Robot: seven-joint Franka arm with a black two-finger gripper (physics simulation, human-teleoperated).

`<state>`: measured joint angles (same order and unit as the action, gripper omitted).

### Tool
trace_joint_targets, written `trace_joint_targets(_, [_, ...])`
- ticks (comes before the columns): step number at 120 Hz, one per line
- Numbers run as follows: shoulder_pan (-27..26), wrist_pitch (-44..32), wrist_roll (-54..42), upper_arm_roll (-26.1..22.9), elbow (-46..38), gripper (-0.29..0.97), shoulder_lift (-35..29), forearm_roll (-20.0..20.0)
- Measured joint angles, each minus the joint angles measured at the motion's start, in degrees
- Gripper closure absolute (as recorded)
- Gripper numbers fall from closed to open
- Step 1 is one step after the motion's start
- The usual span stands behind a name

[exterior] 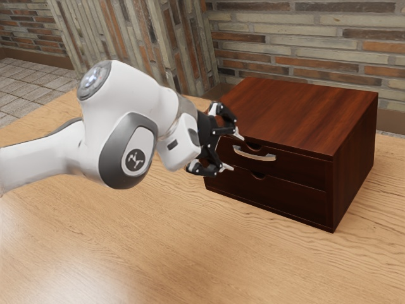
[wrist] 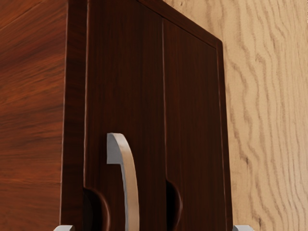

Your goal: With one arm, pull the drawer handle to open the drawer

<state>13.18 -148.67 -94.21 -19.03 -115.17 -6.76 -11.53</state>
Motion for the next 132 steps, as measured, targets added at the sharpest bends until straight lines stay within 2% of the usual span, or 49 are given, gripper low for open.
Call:
trace_joint_targets(42, [-0.20, -6.32, -1.30, -1.07, -0.60, 0.37, 2.93, 4.23])
trace_joint_targets(76, [-1.92, -8.13, -2.00, -1.26, -0.26, 0.44, 5.06, 2.80])
trace_joint_targets(132, [-1.60, -8.63, -2.63, -0.83, 1.76, 0.45, 7.71, 2.16])
